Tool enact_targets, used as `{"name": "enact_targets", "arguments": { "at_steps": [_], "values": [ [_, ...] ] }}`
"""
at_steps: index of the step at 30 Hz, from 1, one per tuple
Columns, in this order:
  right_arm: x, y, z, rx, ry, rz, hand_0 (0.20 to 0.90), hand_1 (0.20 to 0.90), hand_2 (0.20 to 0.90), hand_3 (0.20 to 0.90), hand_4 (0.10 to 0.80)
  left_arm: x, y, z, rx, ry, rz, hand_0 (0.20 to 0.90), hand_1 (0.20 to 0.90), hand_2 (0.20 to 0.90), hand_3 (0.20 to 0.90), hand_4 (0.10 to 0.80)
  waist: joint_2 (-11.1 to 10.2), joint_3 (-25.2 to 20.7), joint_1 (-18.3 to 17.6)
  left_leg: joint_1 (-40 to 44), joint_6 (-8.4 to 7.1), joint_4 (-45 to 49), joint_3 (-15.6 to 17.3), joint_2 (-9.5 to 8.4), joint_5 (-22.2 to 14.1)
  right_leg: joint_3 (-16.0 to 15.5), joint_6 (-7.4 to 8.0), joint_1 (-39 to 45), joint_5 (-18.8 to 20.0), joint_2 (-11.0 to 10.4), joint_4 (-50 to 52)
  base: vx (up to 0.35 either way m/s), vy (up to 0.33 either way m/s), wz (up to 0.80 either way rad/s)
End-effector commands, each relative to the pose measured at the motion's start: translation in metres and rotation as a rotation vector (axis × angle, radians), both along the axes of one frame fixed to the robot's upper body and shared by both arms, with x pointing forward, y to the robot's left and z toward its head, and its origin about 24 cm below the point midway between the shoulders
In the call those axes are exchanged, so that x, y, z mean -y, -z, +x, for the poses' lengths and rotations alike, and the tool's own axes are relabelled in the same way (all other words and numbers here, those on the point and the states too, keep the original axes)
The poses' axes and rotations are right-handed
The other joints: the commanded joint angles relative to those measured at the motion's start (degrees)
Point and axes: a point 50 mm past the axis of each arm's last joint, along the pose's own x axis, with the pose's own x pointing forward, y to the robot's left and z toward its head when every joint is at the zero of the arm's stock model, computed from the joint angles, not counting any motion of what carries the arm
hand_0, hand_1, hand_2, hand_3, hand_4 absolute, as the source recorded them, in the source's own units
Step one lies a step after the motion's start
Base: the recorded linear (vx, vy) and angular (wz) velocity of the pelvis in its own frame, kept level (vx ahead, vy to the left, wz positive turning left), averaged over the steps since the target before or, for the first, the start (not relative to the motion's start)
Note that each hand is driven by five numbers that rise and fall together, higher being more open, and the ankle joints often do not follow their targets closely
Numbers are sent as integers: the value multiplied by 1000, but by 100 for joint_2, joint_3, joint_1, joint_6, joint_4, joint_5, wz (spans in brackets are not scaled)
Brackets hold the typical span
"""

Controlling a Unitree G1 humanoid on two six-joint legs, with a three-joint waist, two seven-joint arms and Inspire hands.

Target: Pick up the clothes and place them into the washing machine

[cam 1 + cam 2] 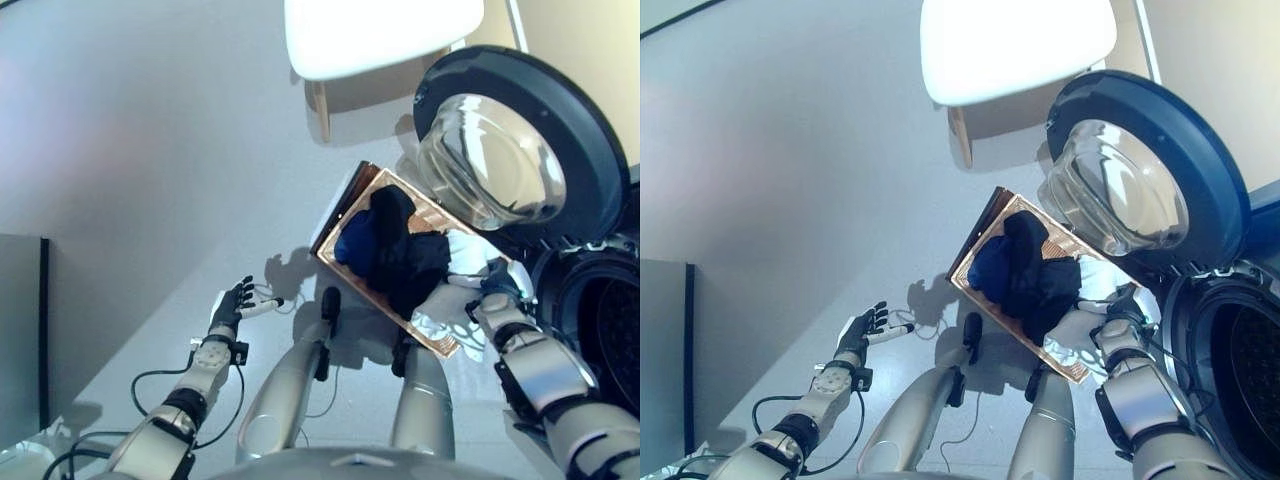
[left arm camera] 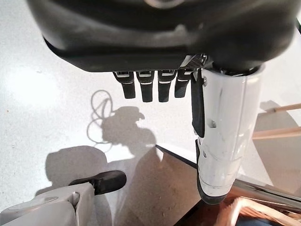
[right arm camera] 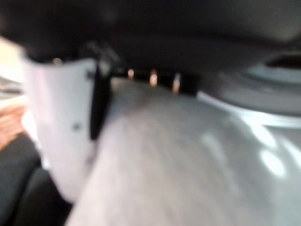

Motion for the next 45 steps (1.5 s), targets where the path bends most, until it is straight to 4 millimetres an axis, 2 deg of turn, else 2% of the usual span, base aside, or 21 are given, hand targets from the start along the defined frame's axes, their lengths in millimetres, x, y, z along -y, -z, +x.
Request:
{"name": "enact_targets", "arguments": {
  "at_steps": [1, 2, 4, 5, 6, 8, 10, 12, 16, 22, 24, 26, 27, 28, 31, 36, 38, 40, 42, 43, 45],
  "values": [
    [-22, 20, -8, 31, -54, 143, 200, 200, 200, 200, 300, -24, 7, -11, -40, -86, 54, 900, 900, 900, 900, 800, -361, -336, 2, 119, -208, 352, 171, -162, -715, 230, 90, 506, 1506, -295, -1287, -4, -27, -7],
    [-22, 20, -8, 31, -54, 143, 200, 200, 200, 200, 300, -24, 7, -11, -40, -86, 54, 900, 900, 900, 900, 800, -360, -333, 2, 124, -208, 349, 169, -162, -714, 229, 90, 512, 1506, -294, -1289, 127, -51, -18],
    [-19, 36, -28, 44, 40, 236, 200, 200, 200, 200, 300, -32, 16, -23, -102, -111, 73, 900, 900, 900, 900, 800, -499, -446, -124, 514, -249, 144, 179, -78, -739, 211, 117, 912, 1539, -220, -1570, 127, -46, -21],
    [-19, 36, -28, 43, 40, 236, 200, 200, 200, 200, 300, -32, 16, -23, -102, -111, 73, 900, 900, 900, 900, 800, -498, -441, -124, 522, -249, 140, 178, -77, -738, 209, 117, 921, 1540, -219, -1574, 112, -47, -22],
    [-16, 45, -41, 72, 123, 305, 200, 200, 200, 200, 300, -37, 20, -30, -130, -140, 74, 900, 900, 900, 900, 800, -589, -508, -205, 772, -273, -7, 198, -37, -741, 208, 141, 1159, 1574, -170, -1756, 79, -37, -16],
    [-13, 49, -50, 123, 202, 369, 200, 200, 200, 200, 300, -40, 23, -35, -146, -169, 66, 900, 900, 900, 900, 800, -658, -549, -283, 1018, -297, -148, 212, 17, -733, 219, 153, 1405, 1603, -113, -1926, 110, -59, -25],
    [-14, 51, -52, 162, 237, 411, 200, 200, 200, 200, 300, -41, 24, -38, -152, -183, 63, 900, 900, 900, 900, 800, -690, -555, -332, 1172, -314, -228, 247, 56, -724, 225, 158, 1547, 1614, -72, -2013, 96, -59, -32],
    [-21, 61, -65, 186, 281, 477, 200, 200, 200, 200, 300, -45, 28, -45, -167, -208, 57, 900, 900, 900, 900, 800, -738, -593, -415, 1488, -332, -383, 287, 114, -699, 274, 161, 1789, 1638, 25, -2137, 96, -55, -40],
    [-21, 71, -81, 215, 361, 547, 200, 200, 200, 200, 300, -52, 28, -51, -171, -247, 57, 900, 900, 900, 900, 800, -736, -660, -518, 1842, -363, -445, 358, 191, -746, 333, 159, 2024, 1558, 81, -2143, 83, -39, -25],
    [-19, 74, -93, 318, 496, 630, 200, 200, 200, 200, 300, -59, 24, -48, -144, -268, 71, 900, 900, 900, 900, 800, -679, -703, -631, 2166, -385, -482, 466, 235, -820, 426, 167, 2205, 1430, 137, -2082, 46, -20, -17],
    [-16, 78, -103, 403, 630, 676, 200, 200, 200, 200, 300, -57, 23, -46, -128, -265, 74, 900, 900, 900, 900, 800, -585, -711, -699, 2242, -383, -522, 532, 239, -841, 472, 165, 2199, 1404, 147, -2058, 4, 4, -15],
    [-16, 78, -105, 427, 663, 691, 200, 200, 200, 200, 300, -56, 24, -46, -125, -270, 68, 900, 900, 900, 900, 800, -550, -712, -712, 2245, -379, -534, 565, 232, -842, 506, 165, 2163, 1398, 152, -2035, -31, 28, -15],
    [-13, 72, -100, 553, 757, 731, 200, 200, 200, 200, 300, -54, 22, -44, -101, -291, 52, 900, 900, 900, 900, 800, -462, -671, -773, 2213, -371, -551, 607, 199, -839, 568, 170, 2067, 1399, 147, -1987, -51, 42, -20],
    [-13, 72, -101, 553, 758, 732, 200, 200, 200, 200, 300, -54, 22, -44, -100, -291, 51, 900, 900, 900, 900, 800, -465, -686, -759, 2196, -370, -551, 617, 199, -837, 580, 170, 2043, 1403, 148, -1982, -61, 55, -21],
    [1, 63, -100, 783, 996, 778, 200, 200, 200, 200, 300, -42, 23, -41, -84, -300, 18, 900, 900, 900, 900, 800, -239, -610, -849, 2104, -349, -532, 703, 139, -859, 716, 164, 1843, 1332, 140, -1864, -61, 42, -23],
    [22, 52, -104, 883, 1118, 743, 200, 200, 200, 200, 300, -34, 29, -46, -116, -292, 3, 900, 900, 900, 900, 800, -100, -613, -850, 2041, -343, -587, 785, 114, -815, 788, 170, 1738, 1374, 138, -1889, -18, 21, -14],
    [47, 33, -99, 971, 1179, 700, 200, 200, 200, 200, 300, -25, 32, -48, -134, -271, -12, 900, 900, 900, 900, 800, 45, -630, -851, 1989, -350, -687, 864, 91, -769, 845, 159, 1610, 1391, 117, -1920, -16, 20, -17],
    [54, 27, -96, 994, 1176, 687, 200, 200, 200, 200, 300, -22, 31, -46, -130, -262, -18, 900, 900, 900, 900, 800, 92, -651, -817, 1950, -355, -710, 879, 84, -752, 862, 155, 1550, 1395, 116, -1912, -2, -4, -5],
    [74, 4, -89, 1071, 1170, 647, 200, 200, 200, 200, 300, -17, 29, -41, -111, -242, -27, 900, 900, 900, 900, 800, 194, -640, -788, 1877, -369, -759, 863, 52, -703, 865, 144, 1440, 1407, 87, -1893, -13, -3, 2],
    [75, 3, -89, 1073, 1170, 645, 200, 200, 200, 200, 300, -15, 29, -41, -110, -240, -30, 900, 900, 900, 900, 800, 207, -651, -779, 1860, -369, -765, 863, 51, -698, 867, 144, 1416, 1406, 87, -1884, -32, -27, 5],
    [94, -22, -82, 1159, 1139, 604, 200, 200, 200, 200, 300, -10, 26, -35, -83, -211, -39, 900, 900, 900, 900, 800, 291, -626, -741, 1778, -380, -806, 866, 31, -647, 868, 128, 1312, 1401, 79, -1854, -25, -32, 4]
  ]
}}
